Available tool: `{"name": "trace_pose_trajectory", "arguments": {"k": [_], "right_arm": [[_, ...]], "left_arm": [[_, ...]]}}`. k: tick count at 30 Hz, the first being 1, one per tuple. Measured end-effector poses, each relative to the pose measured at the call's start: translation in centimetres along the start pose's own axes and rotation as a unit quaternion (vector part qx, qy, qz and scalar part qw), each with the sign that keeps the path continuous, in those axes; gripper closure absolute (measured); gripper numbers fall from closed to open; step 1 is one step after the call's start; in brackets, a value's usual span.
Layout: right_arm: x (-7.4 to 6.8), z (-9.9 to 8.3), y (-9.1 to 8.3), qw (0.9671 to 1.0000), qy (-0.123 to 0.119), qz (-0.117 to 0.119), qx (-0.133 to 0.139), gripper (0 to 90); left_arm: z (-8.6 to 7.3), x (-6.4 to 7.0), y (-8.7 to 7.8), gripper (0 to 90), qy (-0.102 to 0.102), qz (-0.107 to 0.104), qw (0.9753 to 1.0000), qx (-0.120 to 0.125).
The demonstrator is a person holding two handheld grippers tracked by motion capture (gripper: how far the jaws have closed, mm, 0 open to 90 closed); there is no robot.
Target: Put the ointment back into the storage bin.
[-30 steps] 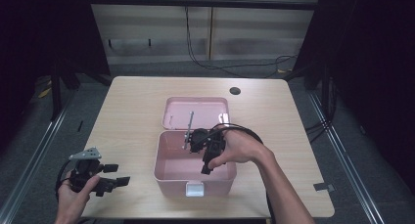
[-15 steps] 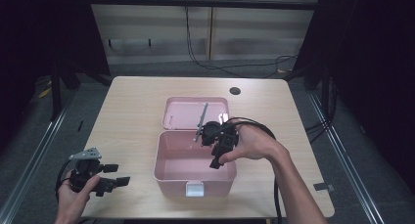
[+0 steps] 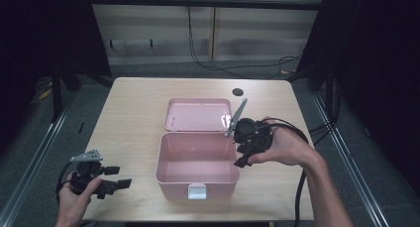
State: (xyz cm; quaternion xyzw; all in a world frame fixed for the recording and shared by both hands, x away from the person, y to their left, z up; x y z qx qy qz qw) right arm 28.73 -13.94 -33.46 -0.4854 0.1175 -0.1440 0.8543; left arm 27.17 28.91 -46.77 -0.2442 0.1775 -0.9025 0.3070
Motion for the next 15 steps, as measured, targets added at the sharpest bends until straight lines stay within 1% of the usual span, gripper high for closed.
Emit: {"name": "trace_pose_trajectory", "arguments": {"k": [1, 3, 5, 7, 11, 13, 15], "right_arm": [[0.0, -0.3, -0.3, 1.0000, 0.005, -0.001, 0.005, 52.0], [0.2, -1.2, -1.0, 0.9998, 0.013, -0.011, 0.011, 51.9], [0.4, -1.9, -1.2, 0.9997, 0.016, -0.014, 0.013, 51.9], [0.4, -2.9, -1.3, 0.9994, 0.027, -0.019, 0.012, 51.9], [0.6, -4.7, -1.0, 0.9986, 0.044, -0.025, 0.014, 51.4], [0.6, -5.4, -0.7, 0.9984, 0.048, -0.025, 0.017, 51.0], [0.6, -6.1, -0.4, 0.9977, 0.059, -0.028, 0.020, 50.2]], "left_arm": [[0.0, 0.0, 0.0, 20.6, 0.000, 0.000, 1.0000, 0.000], [0.0, 0.0, 0.0, 20.6, -0.001, 0.001, 1.0000, 0.000], [0.0, 0.0, 0.0, 20.6, -0.001, 0.001, 1.0000, 0.000], [0.0, 0.0, 0.0, 20.6, -0.001, 0.001, 1.0000, 0.000], [0.0, 0.0, 0.0, 20.6, -0.002, 0.002, 1.0000, 0.001], [0.0, 0.0, 0.1, 20.6, -0.002, 0.002, 1.0000, 0.000], [0.0, 0.0, 0.1, 20.6, -0.001, 0.002, 1.0000, -0.001]]}}
Point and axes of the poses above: each handheld gripper's, and its own axes: y roughly forward along the jaws, z roughly out of its top, x roughly to its right, the point moved 2 cm from there along y, roughly forward along the jaws, and after that the axes turned 15 degrees about x, right-handed, at the moved point
